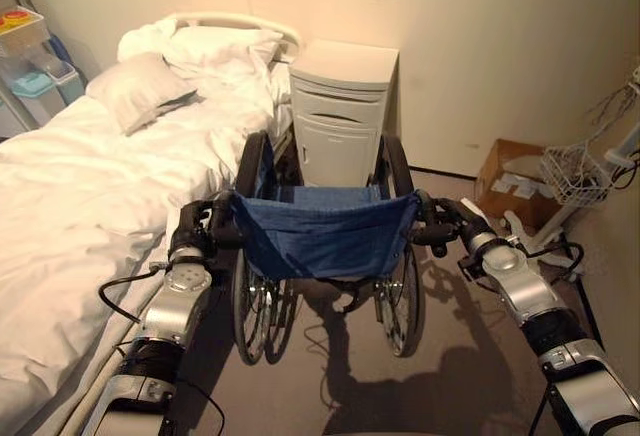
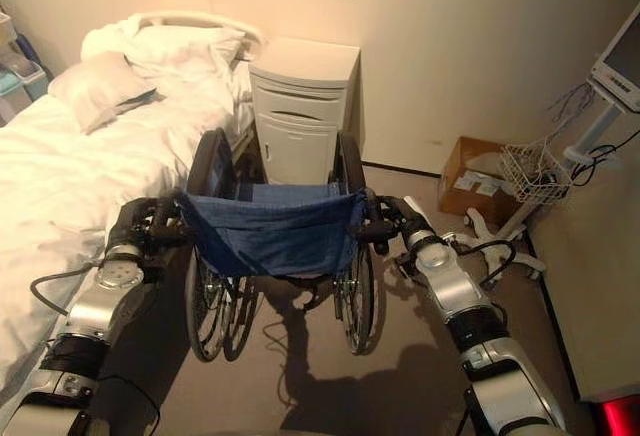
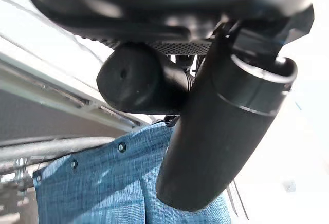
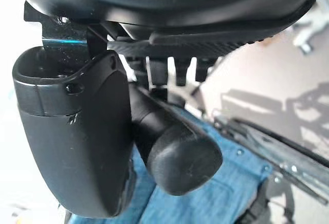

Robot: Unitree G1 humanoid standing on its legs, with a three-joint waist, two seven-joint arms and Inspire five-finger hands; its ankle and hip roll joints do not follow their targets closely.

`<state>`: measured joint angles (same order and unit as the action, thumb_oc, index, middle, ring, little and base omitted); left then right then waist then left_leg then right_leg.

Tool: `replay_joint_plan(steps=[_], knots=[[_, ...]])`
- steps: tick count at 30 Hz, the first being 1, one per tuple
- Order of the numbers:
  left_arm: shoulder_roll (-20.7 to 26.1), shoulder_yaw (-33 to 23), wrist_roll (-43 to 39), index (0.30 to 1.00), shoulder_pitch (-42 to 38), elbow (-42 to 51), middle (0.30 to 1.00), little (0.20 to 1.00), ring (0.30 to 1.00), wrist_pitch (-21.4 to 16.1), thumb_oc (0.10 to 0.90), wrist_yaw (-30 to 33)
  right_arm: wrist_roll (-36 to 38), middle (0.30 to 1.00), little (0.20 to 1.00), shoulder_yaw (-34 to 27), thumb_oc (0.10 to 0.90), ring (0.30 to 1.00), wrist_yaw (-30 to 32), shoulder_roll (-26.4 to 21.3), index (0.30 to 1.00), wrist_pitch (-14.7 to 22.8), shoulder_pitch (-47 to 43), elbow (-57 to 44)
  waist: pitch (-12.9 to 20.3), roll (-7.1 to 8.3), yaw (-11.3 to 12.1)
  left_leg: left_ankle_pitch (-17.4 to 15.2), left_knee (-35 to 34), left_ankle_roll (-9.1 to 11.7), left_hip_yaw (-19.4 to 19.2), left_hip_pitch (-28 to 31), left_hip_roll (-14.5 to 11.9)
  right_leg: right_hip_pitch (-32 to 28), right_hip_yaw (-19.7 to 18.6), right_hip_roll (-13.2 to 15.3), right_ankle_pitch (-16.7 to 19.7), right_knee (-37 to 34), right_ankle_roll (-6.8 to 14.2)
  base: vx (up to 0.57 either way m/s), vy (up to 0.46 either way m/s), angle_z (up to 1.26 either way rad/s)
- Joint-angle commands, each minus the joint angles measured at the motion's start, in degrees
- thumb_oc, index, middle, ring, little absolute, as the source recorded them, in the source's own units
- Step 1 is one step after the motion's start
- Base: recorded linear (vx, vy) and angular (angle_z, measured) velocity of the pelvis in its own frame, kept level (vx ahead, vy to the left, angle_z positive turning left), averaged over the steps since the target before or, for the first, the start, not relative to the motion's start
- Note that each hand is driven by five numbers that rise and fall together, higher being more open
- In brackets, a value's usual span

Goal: Push the wheelchair next to the bed

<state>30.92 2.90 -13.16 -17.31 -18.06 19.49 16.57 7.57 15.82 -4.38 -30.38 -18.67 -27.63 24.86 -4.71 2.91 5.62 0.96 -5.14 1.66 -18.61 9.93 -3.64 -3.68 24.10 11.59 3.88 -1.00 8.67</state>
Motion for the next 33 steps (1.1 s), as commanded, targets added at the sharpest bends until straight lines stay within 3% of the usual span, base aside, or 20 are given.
replay_joint_plan(steps=[1, 8, 12, 15, 18, 28, 33], knots=[[1.69, 1.14, -3.22, 0.9, 2.01, -6.08, 0.9, 0.9, 0.9, 1.74, 0.8, -3.2, 0.45, 0.9, 0.9, -1.17, 0.8, 0.9, -3.07, -8.94, 0.9, -3.74, 1.57, 4.93, 0.8, -1.69, -0.39, -2.04, 0.49, -0.77, 2.75, -2.33, 2.27, -0.61, 0.13, -0.5, -1.95, 5.27, 1.45, 0.05, 0.014, 0.0], [6.02, 0.69, -10.84, 0.9, -0.82, -7.71, 0.9, 0.9, 0.9, 5.23, 0.8, -5.65, 11.02, 0.9, 0.9, -1.01, 0.8, 0.9, -9.8, -12.33, 0.9, -7.79, -1.23, 6.39, 0.96, -1.63, -0.81, -2.07, 0.5, -0.63, 2.97, -2.16, 2.42, -1.15, -0.18, -1.04, -2.67, 4.88, 1.21, 0.05, 0.016, 0.02], [8.27, 0.87, -23.85, 0.9, -4.01, -11.18, 0.9, 0.9, 0.9, 8.26, 0.8, -10.75, 22.88, 0.9, 0.9, -1.76, 0.8, 0.9, -13.05, -14.37, 0.9, -9.51, -5.5, 10.19, 1.28, -1.88, -1.13, -2.11, 0.51, -0.56, 2.99, -2.07, 2.67, -1.4, -0.38, -1.39, -3.18, 4.73, 1.06, 0.03, 0.027, 0.05], [9.58, 0.18, -35.55, 0.9, -5.68, -15.27, 0.9, 0.9, 0.9, 9.04, 0.8, -15.54, 29.97, 0.9, 0.9, -2.76, 0.8, 0.9, -16.65, -15.8, 0.9, -10.33, -7.58, 13.68, 1.75, -2.41, -1.31, -2.34, 0.56, -0.65, 2.96, -1.98, 3.08, -1.34, -0.69, -1.51, -3.34, 4.95, 1.12, 0.04, 0.047, 0.03], [10.91, -0.89, -41.27, 0.9, -6.04, -17.09, 0.9, 0.9, 0.9, 8.72, 0.8, -17.05, 34.4, 0.9, 0.9, -3.7, 0.8, 0.9, -16.74, -16.31, 0.9, -10.25, -7.46, 14.66, 2.01, -2.65, -1.53, -2.6, 0.59, -0.72, 2.76, -1.8, 3.3, -1.34, -0.84, -1.54, -3.43, 5.12, 1.14, 0.0, 0.0, 0.0], [14.45, -7.93, -64.54, 0.9, -4.35, -20.39, 0.9, 0.9, 0.9, 6.99, 0.8, -23.37, 37.52, 0.9, 0.9, -7.13, 0.8, 0.9, -17.22, -21.85, 0.9, -8.98, -6.74, 19.22, 2.57, -2.86, -1.61, -3.33, 0.6, -0.79, 2.64, -1.76, 3.89, -1.24, -1.33, -1.85, -4.3, 5.49, 0.95, 0.0, 0.0, 0.0], [14.86, -11.32, -72.84, 0.9, -3.05, -22.85, 0.9, 0.9, 0.9, 9.09, 0.8, -27.74, 39.11, 0.9, 0.9, -9.11, 0.8, 0.9, -20.45, -24.15, 0.9, -9.29, -6.14, 22.23, 2.78, -2.57, -1.63, -3.75, 0.53, -0.81, 2.64, -1.63, 3.9, -1.3, -1.4, -1.99, -4.83, 5.32, 0.72, 0.0, 0.0, 0.0]])
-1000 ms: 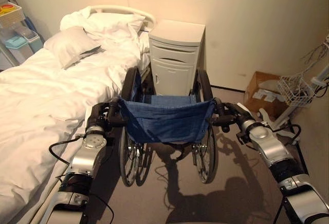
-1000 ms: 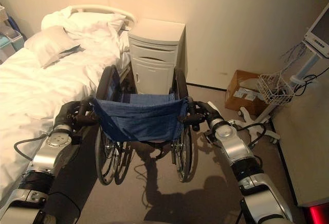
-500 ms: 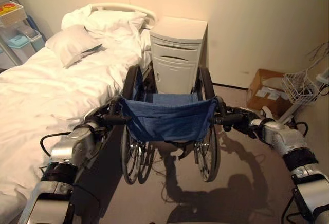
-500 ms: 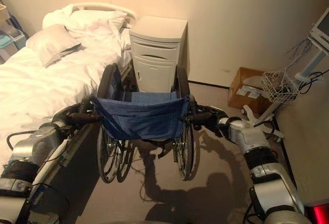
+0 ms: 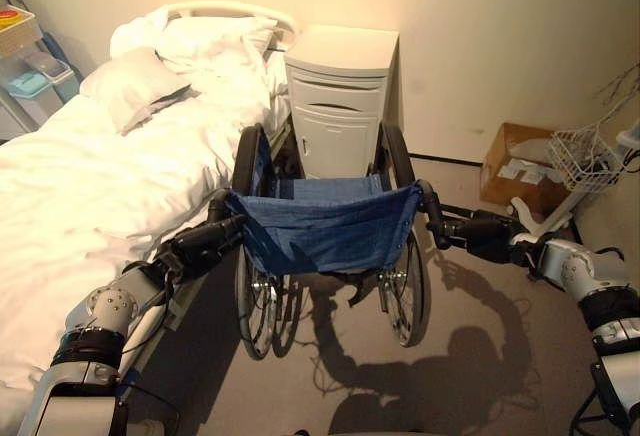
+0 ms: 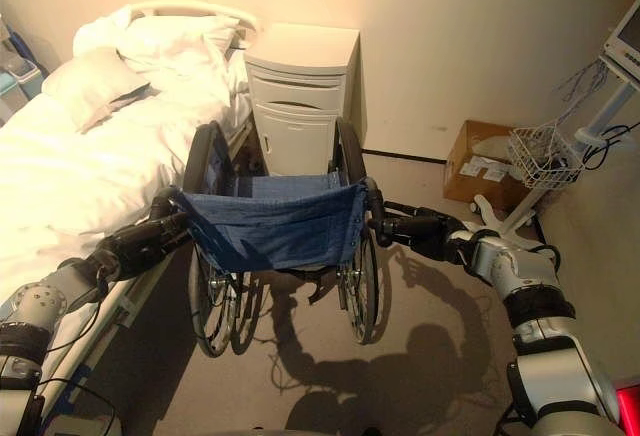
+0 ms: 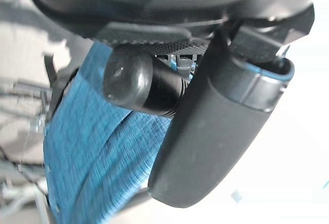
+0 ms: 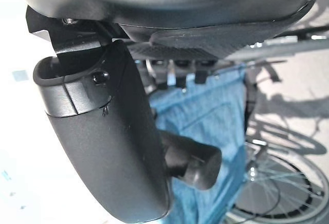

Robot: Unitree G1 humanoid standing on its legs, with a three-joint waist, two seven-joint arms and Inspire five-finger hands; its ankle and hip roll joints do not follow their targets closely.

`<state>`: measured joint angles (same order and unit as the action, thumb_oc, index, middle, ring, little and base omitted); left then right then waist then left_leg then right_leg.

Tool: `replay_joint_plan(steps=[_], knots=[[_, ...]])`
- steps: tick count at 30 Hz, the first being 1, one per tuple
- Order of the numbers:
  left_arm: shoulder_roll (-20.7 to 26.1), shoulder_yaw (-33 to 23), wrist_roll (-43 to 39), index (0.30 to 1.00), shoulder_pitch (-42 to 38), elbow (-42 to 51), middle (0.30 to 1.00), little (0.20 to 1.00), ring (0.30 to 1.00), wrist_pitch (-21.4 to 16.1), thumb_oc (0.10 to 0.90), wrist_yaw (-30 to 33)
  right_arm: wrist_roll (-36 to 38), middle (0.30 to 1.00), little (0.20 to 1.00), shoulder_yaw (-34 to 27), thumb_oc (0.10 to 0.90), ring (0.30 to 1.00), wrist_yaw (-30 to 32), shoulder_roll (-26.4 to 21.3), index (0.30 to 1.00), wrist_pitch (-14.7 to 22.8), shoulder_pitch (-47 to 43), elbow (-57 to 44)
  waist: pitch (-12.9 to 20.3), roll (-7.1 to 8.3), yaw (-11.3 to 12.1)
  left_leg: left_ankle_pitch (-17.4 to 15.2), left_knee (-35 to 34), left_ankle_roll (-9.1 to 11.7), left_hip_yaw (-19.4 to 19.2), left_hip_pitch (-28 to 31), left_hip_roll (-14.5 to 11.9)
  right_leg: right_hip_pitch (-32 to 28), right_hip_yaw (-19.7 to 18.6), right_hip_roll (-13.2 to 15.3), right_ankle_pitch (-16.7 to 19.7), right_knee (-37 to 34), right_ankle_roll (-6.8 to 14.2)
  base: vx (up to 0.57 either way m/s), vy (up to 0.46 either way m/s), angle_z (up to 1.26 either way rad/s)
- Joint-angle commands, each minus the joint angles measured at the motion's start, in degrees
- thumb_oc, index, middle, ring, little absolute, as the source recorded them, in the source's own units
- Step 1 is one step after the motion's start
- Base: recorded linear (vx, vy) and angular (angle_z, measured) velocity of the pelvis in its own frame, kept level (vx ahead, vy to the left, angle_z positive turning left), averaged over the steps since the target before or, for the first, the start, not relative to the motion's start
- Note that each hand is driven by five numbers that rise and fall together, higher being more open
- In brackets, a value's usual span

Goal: Push the wheelchair next to the bed

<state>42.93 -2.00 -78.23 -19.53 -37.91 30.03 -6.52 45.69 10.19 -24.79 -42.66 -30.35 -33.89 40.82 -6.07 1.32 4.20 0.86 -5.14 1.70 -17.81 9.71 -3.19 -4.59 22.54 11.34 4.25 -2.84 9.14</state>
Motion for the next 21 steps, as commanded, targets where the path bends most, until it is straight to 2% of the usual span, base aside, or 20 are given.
replay_joint_plan(steps=[1, 7, 12, 15, 16, 20, 21], knots=[[2.84, -6.89, -8.76, 0.9, -0.64, -3.41, 0.9, 0.9, 0.9, -1.07, 0.8, -5.01, 1.61, 0.9, 0.9, -3.79, 0.8, 0.9, -0.55, -12.2, 0.9, 1.95, 0.16, 6.51, 4.18, -0.94, -0.21, -3.71, 0.54, -0.83, 1.84, -1.38, 3.46, -0.44, 0.13, -1.76, -5.33, 7.12, 0.21, 0.0, 0.0, 0.0], [-0.07, -11.07, -17.16, 0.9, 1.72, -5.23, 0.9, 0.9, 0.9, 1.88, 0.8, -11.85, 6.46, 0.9, 0.9, -8.35, 0.8, 0.9, -3.36, -12.68, 0.9, -1.6, 2.29, 8.72, 4.4, -0.16, -0.42, -4.34, 0.46, -0.79, 1.78, -1.22, 3.53, -0.55, 0.02, -1.94, -5.99, 7.09, 0.1, 0.0, 0.0, 0.0], [-6.41, -12.58, -20.99, 0.9, 4.33, -2.39, 0.9, 0.9, 0.9, 1.18, 0.8, -15.63, 6.4, 0.9, 0.9, -12.98, 0.8, 0.9, -5.4, -10.93, 0.9, -3.12, 5.95, 10.38, 4.47, 0.65, -0.28, -4.82, 0.43, -0.82, 1.84, -0.93, 3.52, -0.74, 0.01, -2.07, -6.4, 7.14, -0.08, 0.0, -0.035, -0.02], [-8.25, -12.73, -20.81, 0.9, 4.84, -1.72, 0.9, 0.9, 0.9, 1.01, 0.8, -16.55, 6.46, 0.9, 0.9, -13.84, 0.8, 0.9, -5.36, -10.19, 0.9, -3.53, 6.7, 10.63, 4.45, 0.86, -0.25, -4.93, 0.42, -0.85, 1.87, -0.82, 3.5, -0.75, -0.05, -2.12, -6.46, 7.2, -0.17, 0.0, -0.027, -0.06], [-11.76, -12.65, -20.25, 0.9, 5.59, -0.71, 0.9, 0.9, 0.9, 0.41, 0.8, -16.3, 6.03, 0.9, 0.9, -15.15, 0.8, 0.9, -4.44, -8.41, 0.9, -4.29, 7.93, 10.68, 4.31, 1.17, -0.28, -5.03, 0.41, -0.84, 1.87, -0.7, 3.45, -0.83, -0.13, -2.16, -6.52, 7.24, -0.28, 0.0, -0.036, -0.02], [-14.26, -12.65, -18.69, 0.9, 6.63, -1.37, 0.9, 0.9, 0.9, 0.43, 0.8, -17.43, 5.58, 0.9, 0.9, -16.02, 0.8, 0.9, -4.4, -7.0, 0.9, -5.15, 9.08, 10.76, 4.2, 1.53, -0.25, -4.74, 0.34, -0.88, 1.76, -0.83, 3.41, -0.6, -0.16, -2.18, -6.16, 7.24, -0.43, 0.0, -0.01, 0.0], [-15.2, -12.64, -15.84, 0.9, 7.39, -1.88, 0.9, 0.9, 0.9, 0.65, 0.8, -19.33, 5.55, 0.9, 0.9, -16.38, 0.8, 0.9, -4.18, -6.01, 0.9, -5.24, 9.88, 10.42, 4.13, 1.68, -0.31, -5.07, 0.4, -0.83, 1.79, -0.62, 3.36, -0.69, -0.23, -2.14, -6.38, 7.4, -0.3, -0.01, -0.034, -0.01]])
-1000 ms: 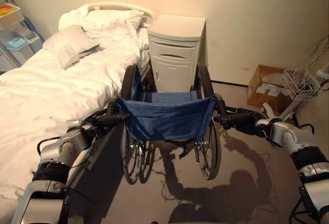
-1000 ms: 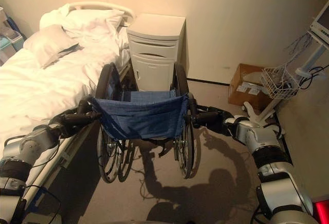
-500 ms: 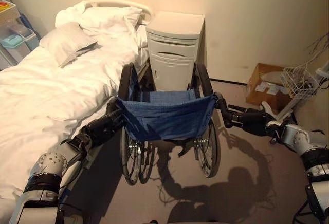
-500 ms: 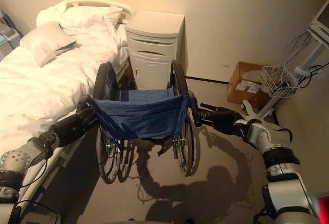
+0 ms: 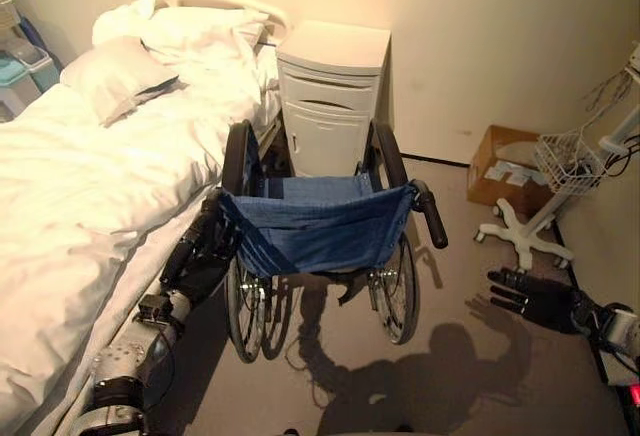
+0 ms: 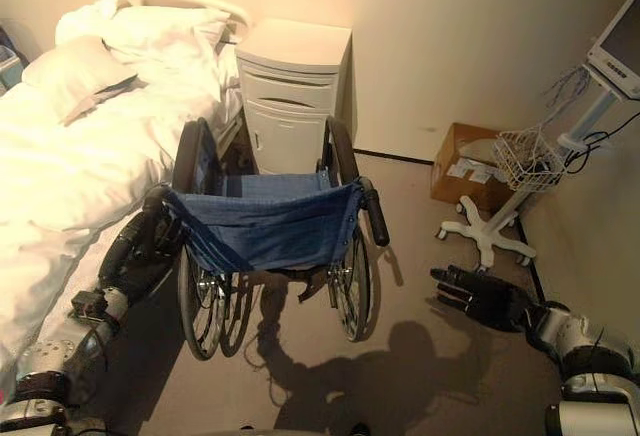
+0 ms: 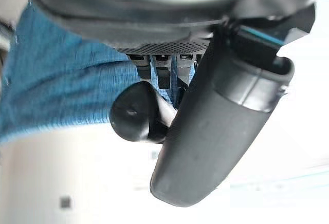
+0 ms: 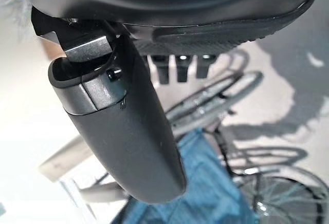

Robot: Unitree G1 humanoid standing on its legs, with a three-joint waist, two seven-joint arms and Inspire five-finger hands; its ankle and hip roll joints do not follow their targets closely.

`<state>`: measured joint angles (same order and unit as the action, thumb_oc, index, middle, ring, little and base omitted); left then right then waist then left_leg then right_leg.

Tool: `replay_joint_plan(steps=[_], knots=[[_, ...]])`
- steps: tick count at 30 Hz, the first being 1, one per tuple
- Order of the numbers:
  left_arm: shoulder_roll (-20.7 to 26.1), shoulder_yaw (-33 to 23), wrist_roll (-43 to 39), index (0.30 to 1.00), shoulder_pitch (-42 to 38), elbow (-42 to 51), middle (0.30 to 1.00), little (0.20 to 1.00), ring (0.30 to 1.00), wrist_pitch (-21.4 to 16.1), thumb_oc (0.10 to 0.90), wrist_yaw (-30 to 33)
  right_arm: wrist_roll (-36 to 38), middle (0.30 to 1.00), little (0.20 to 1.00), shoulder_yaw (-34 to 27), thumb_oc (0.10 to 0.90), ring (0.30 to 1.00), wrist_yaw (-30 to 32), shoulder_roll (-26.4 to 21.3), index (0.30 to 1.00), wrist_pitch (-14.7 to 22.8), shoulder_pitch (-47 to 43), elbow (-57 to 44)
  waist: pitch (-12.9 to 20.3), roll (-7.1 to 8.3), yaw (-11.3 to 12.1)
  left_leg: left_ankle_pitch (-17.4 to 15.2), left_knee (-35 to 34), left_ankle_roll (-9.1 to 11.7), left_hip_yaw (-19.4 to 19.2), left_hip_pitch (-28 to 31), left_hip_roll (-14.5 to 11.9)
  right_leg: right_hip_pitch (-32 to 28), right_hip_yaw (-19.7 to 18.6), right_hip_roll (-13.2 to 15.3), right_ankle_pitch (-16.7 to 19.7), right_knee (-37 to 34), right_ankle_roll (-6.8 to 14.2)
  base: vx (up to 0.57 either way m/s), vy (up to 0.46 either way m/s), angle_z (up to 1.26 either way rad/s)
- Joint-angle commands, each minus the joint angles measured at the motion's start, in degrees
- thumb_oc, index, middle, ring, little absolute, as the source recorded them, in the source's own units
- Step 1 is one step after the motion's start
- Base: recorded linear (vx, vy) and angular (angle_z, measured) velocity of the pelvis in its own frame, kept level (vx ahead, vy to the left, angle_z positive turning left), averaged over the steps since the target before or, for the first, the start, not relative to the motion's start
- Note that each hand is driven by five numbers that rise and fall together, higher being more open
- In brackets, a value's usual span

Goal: Push the wheelchair next to the bed

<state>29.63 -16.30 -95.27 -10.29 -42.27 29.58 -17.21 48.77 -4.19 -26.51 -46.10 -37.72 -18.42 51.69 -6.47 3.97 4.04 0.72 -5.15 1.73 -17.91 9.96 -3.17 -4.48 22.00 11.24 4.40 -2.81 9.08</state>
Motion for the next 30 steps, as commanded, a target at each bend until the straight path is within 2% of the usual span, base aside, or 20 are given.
replay_joint_plan(steps=[1, 5, 8, 9, 12, 13, 16, 20, 24, 30], knots=[[-2.84, 1.98, 3.99, 0.9, -1.12, 1.8, 0.9, 0.9, 0.9, 1.3, 0.8, -11.8, 2.6, 0.9, 0.9, -2.39, 0.8, 0.9, -2.07, -1.66, 0.9, 2.02, -4.94, -0.71, 4.47, -0.89, -0.15, -4.95, 0.4, -0.91, 1.79, -0.88, 3.31, -0.67, 0.27, -2.07, -6.43, 7.34, -0.29, 0.0, 0.0, 0.0], [-5.24, 3.03, 10.74, 0.9, 1.22, -0.33, 0.9, 0.9, 0.9, 0.42, 0.8, -18.16, 1.81, 0.9, 0.9, -3.53, 0.8, 0.9, -1.88, 0.5, 0.9, 2.04, -2.81, -1.53, 4.08, -0.81, -0.01, -5.1, 0.47, -1.07, 1.67, -0.83, 3.23, -0.51, 0.17, -2.14, -6.41, 7.4, -0.34, 0.0, 0.0, 0.0], [-7.68, 2.06, 8.52, 0.9, 2.99, -1.82, 0.9, 0.9, 0.9, -1.24, 0.8, -23.61, -0.52, 0.9, 0.9, -4.89, 0.8, 0.9, -3.61, 2.57, 0.9, 2.26, -0.48, -1.31, 3.76, -0.7, 0.14, -5.11, 0.49, -1.15, 1.61, -1.0, 3.25, -0.2, 0.15, -2.0, -6.2, 7.51, -0.23, -0.01, -0.009, 0.0], [-9.72, 0.95, 8.44, 0.9, 4.45, -2.58, 0.9, 0.9, 0.9, -1.17, 0.8, -26.67, -2.98, 0.9, 0.9, -5.87, 0.8, 0.9, -4.72, 4.57, 0.9, 2.73, 0.87, -0.63, 3.55, -0.52, 0.39, -5.08, 0.5, -1.2, 1.63, -1.08, 3.27, -0.1, 0.19, -1.95, -6.13, 7.57, -0.22, 0.0, 0.0, 0.0], [-11.49, 0.45, 8.0, 0.9, 5.55, -3.8, 0.9, 0.9, 0.9, -1.0, 0.8, -31.26, -4.82, 0.9, 0.9, -6.33, 0.8, 0.9, -5.58, 6.19, 0.9, 3.26, 2.05, 0.22, 3.43, -0.3, 0.7, -5.12, 0.49, -1.3, 1.67, -1.12, 3.3, -0.12, 0.26, -2.0, -6.19, 7.59, -0.26, 0.0, -0.012, 0.0], [-13.06, 0.5, 5.36, 0.9, 6.13, -4.45, 0.9, 0.9, 0.9, -0.82, 0.8, -37.3, -5.94, 0.9, 0.9, -6.69, 0.8, 0.9, -6.5, 7.29, 0.9, 3.56, 2.76, 1.45, 3.29, -0.12, 1.0, -5.14, 0.49, -1.33, 1.7, -1.18, 3.29, -0.15, 0.32, -2.03, -6.21, 7.57, -0.29, -0.01, -0.038, 0.0], [-15.2, 2.02, 3.37, 0.9, 6.53, -4.43, 0.9, 0.9, 0.9, -1.95, 0.8, -45.88, -8.37, 0.9, 0.9, -7.19, 0.8, 0.9, -7.81, 9.84, 0.9, 5.06, 3.66, 4.09, 3.08, 0.17, 1.47, -5.15, 0.47, -1.3, 1.72, -1.3, 3.19, -0.1, 0.47, -2.06, -6.12, 7.51, -0.32, -0.02, -0.039, 0.0], [-17.15, 4.96, 6.55, 0.9, 6.34, -4.01, 0.9, 0.9, 0.9, -3.23, 0.8, -49.68, -9.57, 0.9, 0.9, -6.71, 0.8, 0.9, -7.24, 12.4, 0.9, 5.43, 4.22, 4.98, 2.87, 0.37, 1.46, -5.19, 0.43, -1.3, 1.56, -1.22, 3.04, 0.01, 0.52, -2.02, -5.71, 7.62, -0.26, 0.0, -0.009, 0.0], [-19.4, 8.25, 11.8, 0.9, 6.28, -4.89, 0.9, 0.9, 0.9, -3.51, 0.8, -48.33, -11.08, 0.9, 0.9, -6.42, 0.8, 0.9, -6.99, 14.91, 0.9, 5.78, 5.43, 5.35, 2.73, 0.35, 1.12, -5.41, 0.45, -1.35, 1.23, -1.0, 2.91, 0.26, 0.34, -2.04, -5.6, 7.84, -0.18, 0.0, 0.0, 0.0], [-20.88, 8.75, 20.17, 0.9, 8.64, -8.67, 0.9, 0.9, 0.9, -2.02, 0.8, -48.31, -12.86, 0.9, 0.9, -6.5, 0.8, 0.9, -7.78, 16.97, 0.9, 6.06, 7.11, 5.8, 2.61, 0.33, 1.13, -5.55, 0.55, -1.46, 0.74, -1.0, 2.83, 0.52, 0.4, -2.01, -5.48, 7.93, -0.11, 0.0, 0.0, 0.0]])
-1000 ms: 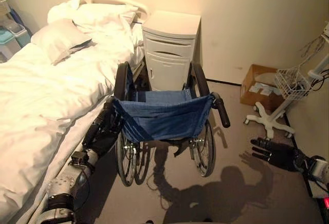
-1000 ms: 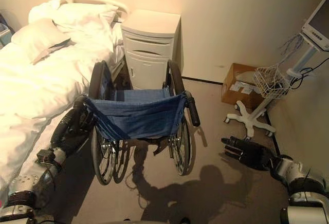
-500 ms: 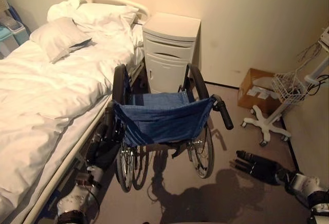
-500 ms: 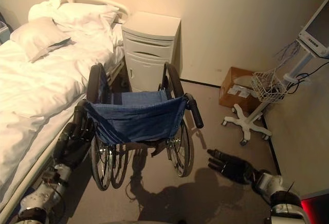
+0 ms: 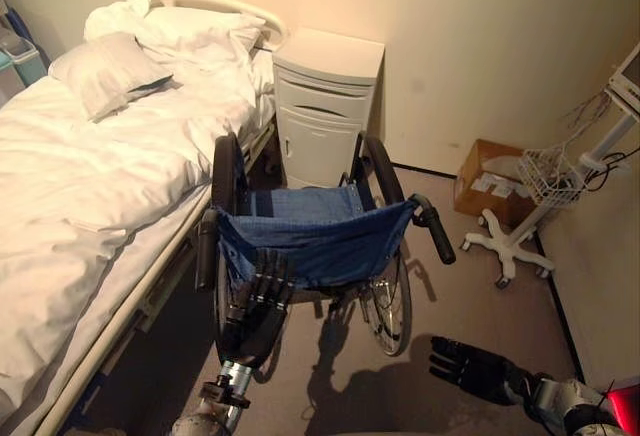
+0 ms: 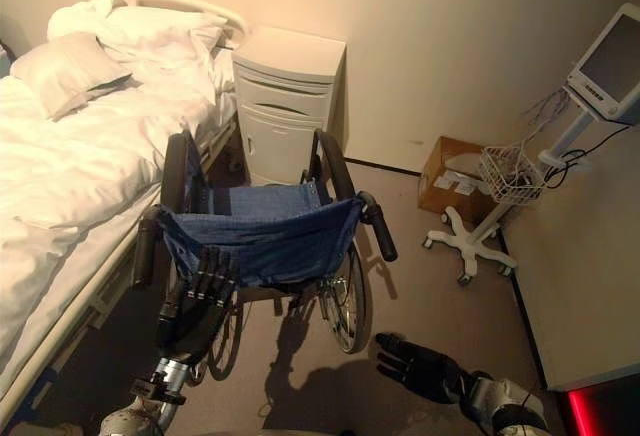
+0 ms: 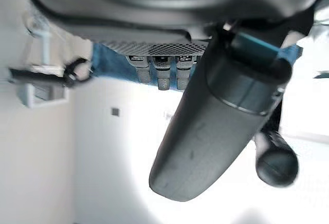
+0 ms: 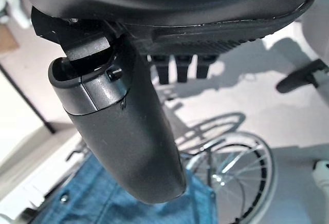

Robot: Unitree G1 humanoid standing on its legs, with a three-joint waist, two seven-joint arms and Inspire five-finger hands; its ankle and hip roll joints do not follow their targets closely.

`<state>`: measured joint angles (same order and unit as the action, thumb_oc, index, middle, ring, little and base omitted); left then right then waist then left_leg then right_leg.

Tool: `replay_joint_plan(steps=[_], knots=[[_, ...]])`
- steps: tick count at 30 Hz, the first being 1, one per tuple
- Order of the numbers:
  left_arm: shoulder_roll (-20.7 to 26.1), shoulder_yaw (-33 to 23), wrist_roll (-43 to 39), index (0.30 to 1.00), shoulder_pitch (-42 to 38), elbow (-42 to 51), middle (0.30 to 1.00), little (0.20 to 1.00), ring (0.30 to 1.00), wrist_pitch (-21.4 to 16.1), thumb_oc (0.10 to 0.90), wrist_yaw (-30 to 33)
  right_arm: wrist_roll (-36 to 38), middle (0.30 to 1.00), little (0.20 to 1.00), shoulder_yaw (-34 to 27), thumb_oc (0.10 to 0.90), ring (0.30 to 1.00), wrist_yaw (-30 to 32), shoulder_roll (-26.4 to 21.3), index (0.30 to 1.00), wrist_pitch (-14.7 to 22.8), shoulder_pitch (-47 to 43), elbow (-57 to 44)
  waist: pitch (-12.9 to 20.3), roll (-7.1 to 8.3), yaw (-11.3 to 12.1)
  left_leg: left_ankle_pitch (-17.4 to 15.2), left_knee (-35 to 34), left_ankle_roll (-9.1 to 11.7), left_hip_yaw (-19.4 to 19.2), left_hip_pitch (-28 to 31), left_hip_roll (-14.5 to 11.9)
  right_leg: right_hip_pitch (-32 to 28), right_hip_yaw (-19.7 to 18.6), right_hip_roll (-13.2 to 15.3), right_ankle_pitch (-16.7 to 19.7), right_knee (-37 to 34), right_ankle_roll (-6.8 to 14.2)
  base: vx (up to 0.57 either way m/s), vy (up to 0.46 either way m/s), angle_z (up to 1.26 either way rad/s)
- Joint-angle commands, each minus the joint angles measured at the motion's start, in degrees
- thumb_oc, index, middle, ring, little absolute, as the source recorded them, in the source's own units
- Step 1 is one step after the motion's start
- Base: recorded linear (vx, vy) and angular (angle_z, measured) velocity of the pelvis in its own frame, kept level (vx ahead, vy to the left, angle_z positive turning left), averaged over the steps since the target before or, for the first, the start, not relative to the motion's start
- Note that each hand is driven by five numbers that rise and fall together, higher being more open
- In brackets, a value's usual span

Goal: Push the wheelchair next to the bed

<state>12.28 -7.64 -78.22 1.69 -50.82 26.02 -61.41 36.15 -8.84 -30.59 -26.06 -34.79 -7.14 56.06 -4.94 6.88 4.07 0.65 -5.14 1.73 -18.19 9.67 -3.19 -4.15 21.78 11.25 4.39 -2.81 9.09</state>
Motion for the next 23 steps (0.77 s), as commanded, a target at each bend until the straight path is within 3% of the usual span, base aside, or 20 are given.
replay_joint_plan(steps=[1, 6, 7, 8, 10, 12, 15, 23], knots=[[-3.55, -0.14, 5.58, 0.9, -2.69, -0.98, 0.9, 0.9, 0.9, 2.39, 0.8, -3.05, -0.25, 0.9, 0.9, -1.8, 0.8, 0.9, -3.56, -2.51, 0.9, 3.71, -3.99, 1.74, 1.0, -2.61, 1.21, -5.46, 0.57, -1.49, 0.99, -0.75, 2.86, 0.23, 0.64, -2.05, -5.43, 7.93, -0.1, 0.0, 0.0, 0.0], [-3.25, -1.27, 17.45, 0.9, -0.71, -5.72, 0.9, 0.9, 0.9, 2.3, 0.8, 3.06, -1.19, 0.9, 0.9, -1.04, 0.8, 0.9, -3.7, -0.35, 0.9, 7.12, -3.42, 2.57, 0.93, -2.89, 1.52, -5.44, 0.64, -1.7, 1.1, -1.03, 2.98, 0.48, 0.6, -2.08, -5.33, 7.71, -0.07, -0.01, -0.008, -0.05], [-2.93, -1.39, 22.74, 0.9, 0.11, -8.15, 0.9, 0.9, 0.9, 0.52, 0.8, 6.31, -0.54, 0.9, 0.9, 0.03, 0.8, 0.9, -3.17, 1.59, 0.9, 9.74, -3.23, 2.58, 0.93, -3.24, 1.61, -5.38, 0.68, -1.81, 1.3, -1.12, 3.09, 0.66, 0.52, -2.12, -5.36, 7.64, -0.13, 0.0, 0.0, 0.0], [-2.91, -1.43, 22.8, 0.9, 0.11, -8.21, 0.9, 0.9, 0.9, 0.49, 0.8, 6.24, -0.49, 0.9, 0.9, 0.07, 0.8, 0.9, -3.11, 1.64, 0.9, 9.76, -3.21, 2.54, 0.96, -3.22, 1.58, -5.38, 0.68, -1.81, 1.31, -1.14, 3.09, 0.67, 0.53, -2.12, -5.36, 7.64, -0.13, 0.0, 0.0, 0.0], [-2.29, -0.82, 28.37, 0.9, 0.62, -10.83, 0.9, 0.9, 0.9, -2.29, 0.8, 10.2, -0.66, 0.9, 0.9, 1.65, 0.8, 0.9, -2.47, 4.53, 0.9, 13.79, -2.52, 2.87, 1.01, -3.75, 1.52, -5.37, 0.72, -1.92, 1.58, -1.28, 3.19, 0.78, 0.33, -2.2, -5.62, 7.4, -0.21, 0.0, 0.008, 0.03], [-1.59, 1.71, 32.17, 0.9, 1.09, -14.07, 0.9, 0.9, 0.9, -7.43, 0.8, 15.0, -0.64, 0.9, 0.9, 4.2, 0.8, 0.9, -0.61, 8.39, 0.9, 18.9, -1.49, 2.67, 1.15, -4.49, 1.32, -5.22, 0.82, -2.0, 1.92, -1.67, 3.29, 0.81, 0.15, -2.37, -5.98, 6.98, -0.35, 0.0, 0.023, 0.04], [-1.56, 4.32, 35.27, 0.9, 1.3, -16.04, 0.9, 0.9, 0.9, -11.15, 0.8, 18.74, -0.53, 0.9, 0.9, 6.87, 0.8, 0.9, 1.79, 12.67, 0.9, 23.55, -0.24, 2.24, 1.27, -5.27, 0.9, -5.07, 0.82, -2.08, 2.3, -1.9, 3.44, 0.7, -0.29, -2.6, -6.32, 6.46, -0.51, 0.0, 0.011, 0.01], [-4.81, 9.5, 33.42, 0.9, 1.69, -16.37, 0.9, 0.9, 0.9, -16.41, 0.8, 23.2, 1.57, 0.9, 0.9, 9.89, 0.8, 0.9, 3.67, 18.49, 0.9, 28.16, 4.08, 2.8, 1.17, -6.94, -0.84, -4.78, 0.77, -2.15, 2.8, -2.5, 3.98, 0.79, -1.98, -2.98, -6.02, 5.4, -0.6, 0.0, 0.038, 0.0]])
